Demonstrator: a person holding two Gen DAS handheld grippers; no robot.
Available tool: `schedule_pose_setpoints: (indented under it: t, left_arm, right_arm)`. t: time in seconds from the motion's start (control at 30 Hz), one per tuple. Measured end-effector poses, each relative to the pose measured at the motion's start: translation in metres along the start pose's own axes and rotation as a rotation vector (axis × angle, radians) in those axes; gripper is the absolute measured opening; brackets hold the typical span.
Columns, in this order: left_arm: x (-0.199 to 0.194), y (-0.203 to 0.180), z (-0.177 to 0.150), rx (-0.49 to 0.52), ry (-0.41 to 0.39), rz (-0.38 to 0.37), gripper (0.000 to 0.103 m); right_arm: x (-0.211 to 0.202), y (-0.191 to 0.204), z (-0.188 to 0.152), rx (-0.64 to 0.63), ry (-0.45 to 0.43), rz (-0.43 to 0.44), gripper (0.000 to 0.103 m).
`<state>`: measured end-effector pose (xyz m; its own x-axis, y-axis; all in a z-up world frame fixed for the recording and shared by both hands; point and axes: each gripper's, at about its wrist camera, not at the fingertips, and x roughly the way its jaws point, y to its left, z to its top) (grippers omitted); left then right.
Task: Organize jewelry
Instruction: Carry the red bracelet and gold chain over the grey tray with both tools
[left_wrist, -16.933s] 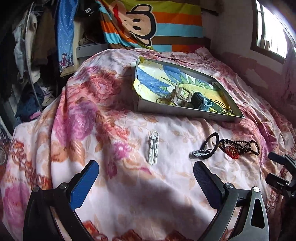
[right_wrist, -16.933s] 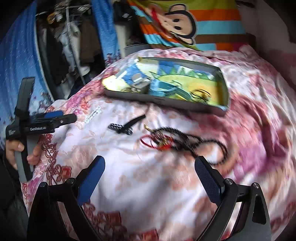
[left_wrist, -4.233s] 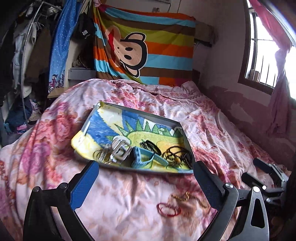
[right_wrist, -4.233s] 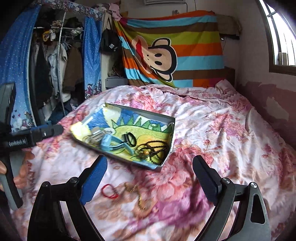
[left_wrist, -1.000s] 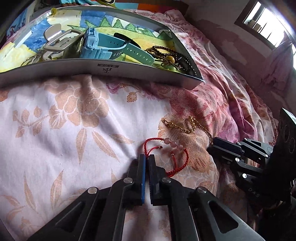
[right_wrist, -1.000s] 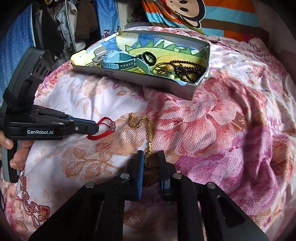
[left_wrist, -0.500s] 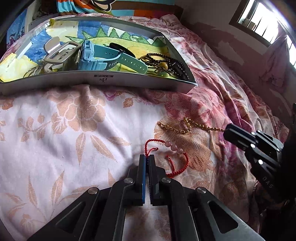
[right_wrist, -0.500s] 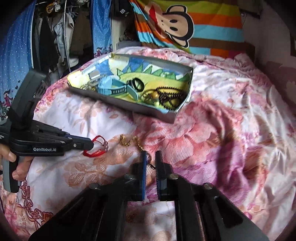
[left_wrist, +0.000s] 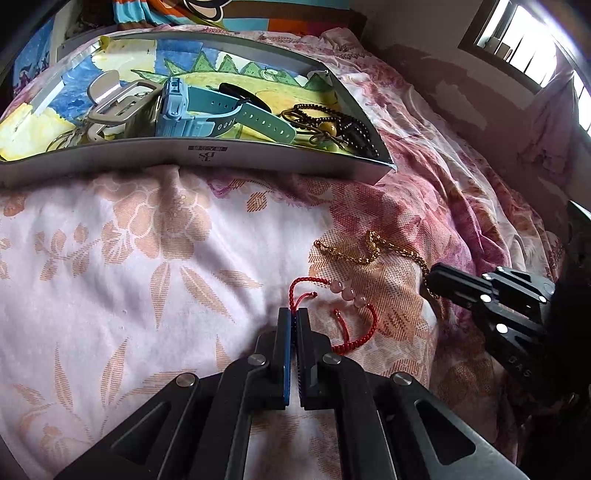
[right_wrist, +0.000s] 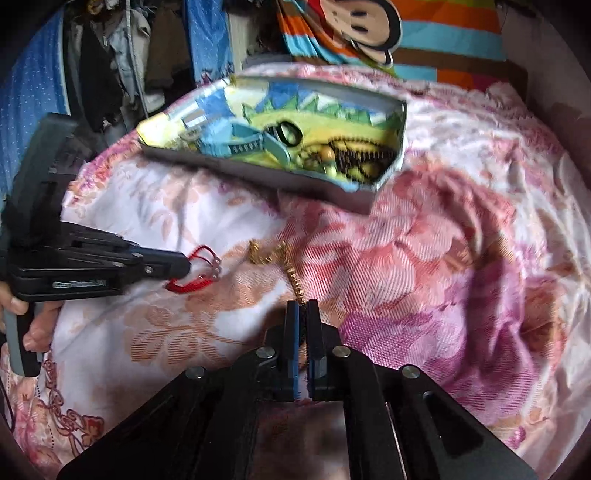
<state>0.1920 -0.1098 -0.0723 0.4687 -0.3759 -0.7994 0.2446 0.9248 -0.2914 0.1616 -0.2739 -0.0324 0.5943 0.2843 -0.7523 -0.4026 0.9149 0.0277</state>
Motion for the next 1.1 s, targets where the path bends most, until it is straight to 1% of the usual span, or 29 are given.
schedule_pose_setpoints:
  t: [0.1,0.23,0.33,0.4,0.47,0.57,0.63,0.7,0.73,0.77,0.87,0.97,1.03,1.1]
  left_arm:
    - [0.000,0.001,0.000,-0.004,0.000,-0.001,0.003]
    - [0.001,0.001,0.000,-0.005,0.002,-0.001,0.003]
    - [0.001,0.001,0.000,-0.005,0.002,-0.001,0.003]
    - [0.002,0.001,0.000,-0.006,0.003,-0.001,0.003]
    - [0.002,0.001,0.000,-0.006,0.003,-0.001,0.003]
    - [0.002,0.001,0.000,-0.006,0.003,-0.001,0.003]
    - [0.002,0.001,-0.001,-0.006,0.003,-0.001,0.003]
    - [0.002,0.001,0.000,-0.006,0.002,-0.001,0.003]
    - [0.002,0.001,0.000,-0.006,0.003,-0.001,0.003]
    - [0.002,0.002,0.000,-0.006,0.003,-0.002,0.003]
    - [0.002,0.001,0.000,-0.006,0.002,-0.002,0.003]
    - [0.001,0.001,-0.001,-0.006,-0.002,-0.002,0.003]
    - [-0.003,0.001,-0.001,-0.006,-0.025,-0.007,0.003]
    - [-0.011,0.000,0.000,-0.004,-0.065,-0.013,0.003]
  right_arm:
    - [0.005,-0.006,0.001,0.027,0.009,0.027,0.006]
    - [0.009,-0.007,0.006,0.019,0.006,0.024,0.011]
    - [0.012,-0.009,0.011,0.021,0.013,0.049,0.013]
    - [0.014,-0.011,0.013,0.028,0.013,0.073,0.016]
    - [0.016,-0.012,0.014,0.032,0.017,0.102,0.023]
    - [0.022,-0.012,0.014,0.034,0.033,0.130,0.026]
    - [0.025,-0.013,0.014,0.045,0.037,0.142,0.025]
    - [0.025,-0.014,0.013,0.058,0.035,0.145,0.018]
    - [0.026,-0.015,0.012,0.062,0.035,0.141,0.010]
    - [0.026,-0.014,0.012,0.062,0.036,0.136,0.005]
    - [0.026,-0.010,0.011,0.043,0.031,0.112,0.005]
    - [0.019,-0.004,0.012,0.010,0.007,0.070,0.005]
    - [0.010,0.002,0.015,-0.023,-0.023,0.034,0.005]
    - [0.000,0.007,0.018,-0.064,-0.065,-0.020,0.005]
